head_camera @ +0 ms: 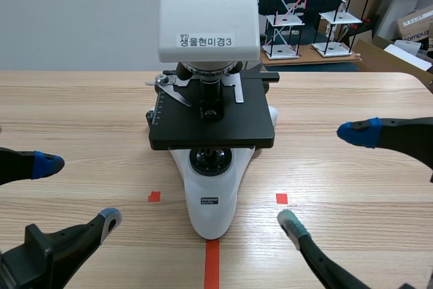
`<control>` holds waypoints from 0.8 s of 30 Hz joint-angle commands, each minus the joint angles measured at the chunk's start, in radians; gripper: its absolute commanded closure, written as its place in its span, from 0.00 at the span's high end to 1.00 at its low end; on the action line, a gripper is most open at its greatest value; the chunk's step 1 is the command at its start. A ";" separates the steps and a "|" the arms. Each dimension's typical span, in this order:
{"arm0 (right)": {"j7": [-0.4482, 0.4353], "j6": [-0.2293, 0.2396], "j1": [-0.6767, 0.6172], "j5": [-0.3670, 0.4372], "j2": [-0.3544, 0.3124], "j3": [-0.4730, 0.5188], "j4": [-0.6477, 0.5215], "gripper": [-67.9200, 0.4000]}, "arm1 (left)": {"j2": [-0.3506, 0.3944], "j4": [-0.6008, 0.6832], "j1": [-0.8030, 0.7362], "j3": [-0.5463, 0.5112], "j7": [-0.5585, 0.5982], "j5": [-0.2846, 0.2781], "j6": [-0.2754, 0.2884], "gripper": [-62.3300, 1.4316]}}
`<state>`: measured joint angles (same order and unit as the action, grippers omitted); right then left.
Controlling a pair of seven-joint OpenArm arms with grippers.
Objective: Return to the home posture
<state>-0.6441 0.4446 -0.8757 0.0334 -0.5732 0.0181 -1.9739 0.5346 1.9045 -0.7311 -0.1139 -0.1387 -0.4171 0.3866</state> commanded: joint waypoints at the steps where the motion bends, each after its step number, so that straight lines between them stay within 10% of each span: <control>1: -0.009 -0.028 0.012 0.015 -0.002 0.000 -0.003 0.90 | -0.002 0.008 0.000 -0.004 0.014 -0.010 0.002 1.00; 24: 0.043 -0.037 0.028 0.015 -0.002 -0.008 -0.003 0.90 | -0.002 0.008 0.000 -0.004 0.015 -0.010 0.002 1.00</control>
<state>-0.5861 0.4072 -0.8539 0.0334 -0.5735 0.0051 -1.9739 0.5346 1.9045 -0.7315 -0.1139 -0.1387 -0.4171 0.3866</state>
